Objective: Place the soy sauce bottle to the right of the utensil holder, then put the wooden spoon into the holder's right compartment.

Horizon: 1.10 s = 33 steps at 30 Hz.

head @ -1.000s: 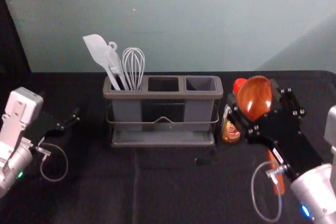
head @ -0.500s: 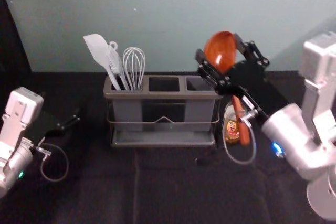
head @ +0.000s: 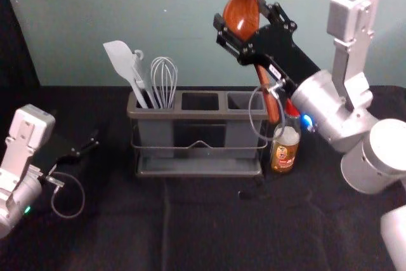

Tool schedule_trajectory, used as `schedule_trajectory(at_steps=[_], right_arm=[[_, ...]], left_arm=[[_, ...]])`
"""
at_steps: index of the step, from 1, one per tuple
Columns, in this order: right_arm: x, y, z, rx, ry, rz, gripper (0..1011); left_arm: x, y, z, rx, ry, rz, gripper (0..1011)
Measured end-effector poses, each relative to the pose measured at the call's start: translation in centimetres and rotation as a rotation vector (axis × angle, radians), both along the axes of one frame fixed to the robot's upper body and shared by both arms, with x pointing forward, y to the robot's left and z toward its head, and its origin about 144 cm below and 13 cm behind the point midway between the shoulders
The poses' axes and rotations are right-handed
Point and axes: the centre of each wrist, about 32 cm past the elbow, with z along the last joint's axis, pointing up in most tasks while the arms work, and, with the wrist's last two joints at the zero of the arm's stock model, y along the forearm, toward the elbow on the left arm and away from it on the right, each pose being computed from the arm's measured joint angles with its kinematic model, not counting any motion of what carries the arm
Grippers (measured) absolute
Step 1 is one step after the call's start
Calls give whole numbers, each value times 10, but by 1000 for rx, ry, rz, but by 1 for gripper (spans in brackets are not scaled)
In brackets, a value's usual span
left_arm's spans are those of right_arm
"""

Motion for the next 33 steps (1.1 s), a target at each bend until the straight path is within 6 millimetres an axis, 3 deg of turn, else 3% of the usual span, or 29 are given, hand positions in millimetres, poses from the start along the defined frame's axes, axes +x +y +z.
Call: schedule_trajectory(at_steps=[6, 14, 23, 33], right_arm=[[26, 5, -1, 59, -28, 34, 837], [43, 13, -4, 103, -36, 49, 837], [53, 20, -17, 124, -40, 48, 837], [56, 24, -44, 140, -10, 44, 838]], left_arm=[[0, 0, 0, 0, 0, 0, 1011], [0, 0, 0, 0, 0, 0, 1011], [0, 0, 0, 0, 0, 0, 1011], [0, 0, 0, 0, 0, 0, 1011]])
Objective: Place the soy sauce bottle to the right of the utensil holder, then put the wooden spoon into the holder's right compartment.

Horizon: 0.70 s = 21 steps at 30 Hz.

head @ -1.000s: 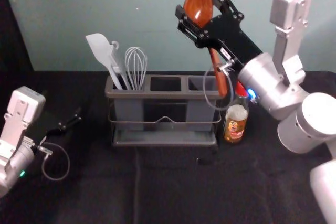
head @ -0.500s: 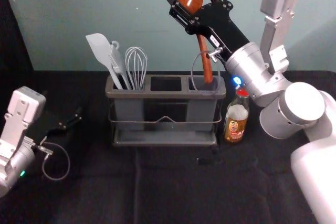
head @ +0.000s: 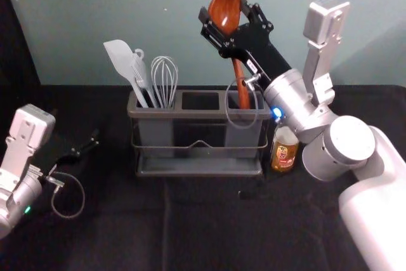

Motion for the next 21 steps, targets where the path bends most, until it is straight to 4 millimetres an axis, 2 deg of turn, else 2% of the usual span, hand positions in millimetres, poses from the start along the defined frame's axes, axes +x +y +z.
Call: schedule_trajectory(at_steps=[9, 21], right_arm=[[-10, -2, -28, 9, 42, -4, 838], [-25, -8, -54, 32, 79, -14, 837]], left_arm=[[0, 0, 0, 0, 0, 0, 1011], [0, 0, 0, 0, 0, 0, 1012]])
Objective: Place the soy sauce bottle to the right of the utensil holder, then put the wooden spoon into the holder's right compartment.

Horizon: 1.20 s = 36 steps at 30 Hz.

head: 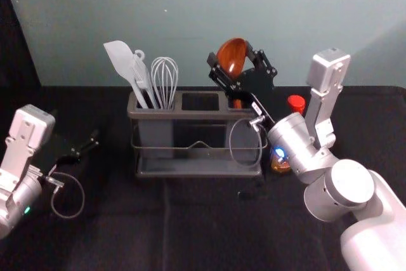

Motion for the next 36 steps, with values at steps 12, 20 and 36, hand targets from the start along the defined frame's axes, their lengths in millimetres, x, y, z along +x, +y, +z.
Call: schedule_trajectory(at_steps=[12, 20, 36], right_arm=[[-6, -2, -5, 13, 4, 4, 837], [-6, -2, -5, 15, 2, 7, 974], [-8, -1, 12, 11, -46, -12, 1002]], left_arm=[[0, 0, 0, 0, 0, 0, 1011], [0, 0, 0, 0, 0, 0, 1011], [0, 0, 0, 0, 0, 0, 1011]])
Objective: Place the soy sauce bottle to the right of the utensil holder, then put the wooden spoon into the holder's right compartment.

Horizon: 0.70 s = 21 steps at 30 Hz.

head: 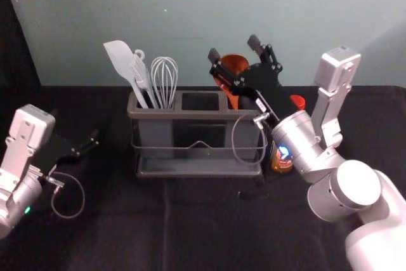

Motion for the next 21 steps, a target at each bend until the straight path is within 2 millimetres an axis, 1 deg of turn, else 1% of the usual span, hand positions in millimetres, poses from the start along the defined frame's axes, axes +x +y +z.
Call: schedule_trajectory(at_steps=[1, 4, 5, 6, 9, 13, 17, 21], right_arm=[[0, 0, 0, 0, 0, 0, 1002], [-3, -2, 18, -9, -50, -16, 1003], [-3, -2, 18, -9, -50, -16, 1002], [-4, -4, 25, -10, -70, -22, 1002], [-6, -8, 38, -12, -105, -34, 1003], [-7, -16, 47, -22, -128, -60, 1003], [-9, -33, 54, -24, -140, -107, 1003], [-11, -62, 66, -27, -147, -175, 1002]], left_arm=[[0, 0, 0, 0, 0, 0, 1011], [0, 0, 0, 0, 0, 0, 1011], [0, 0, 0, 0, 0, 0, 1012], [0, 0, 0, 0, 0, 0, 1012], [0, 0, 0, 0, 0, 0, 1011], [0, 0, 0, 0, 0, 0, 1011], [0, 0, 0, 0, 0, 0, 1012], [0, 0, 0, 0, 0, 0, 1011]])
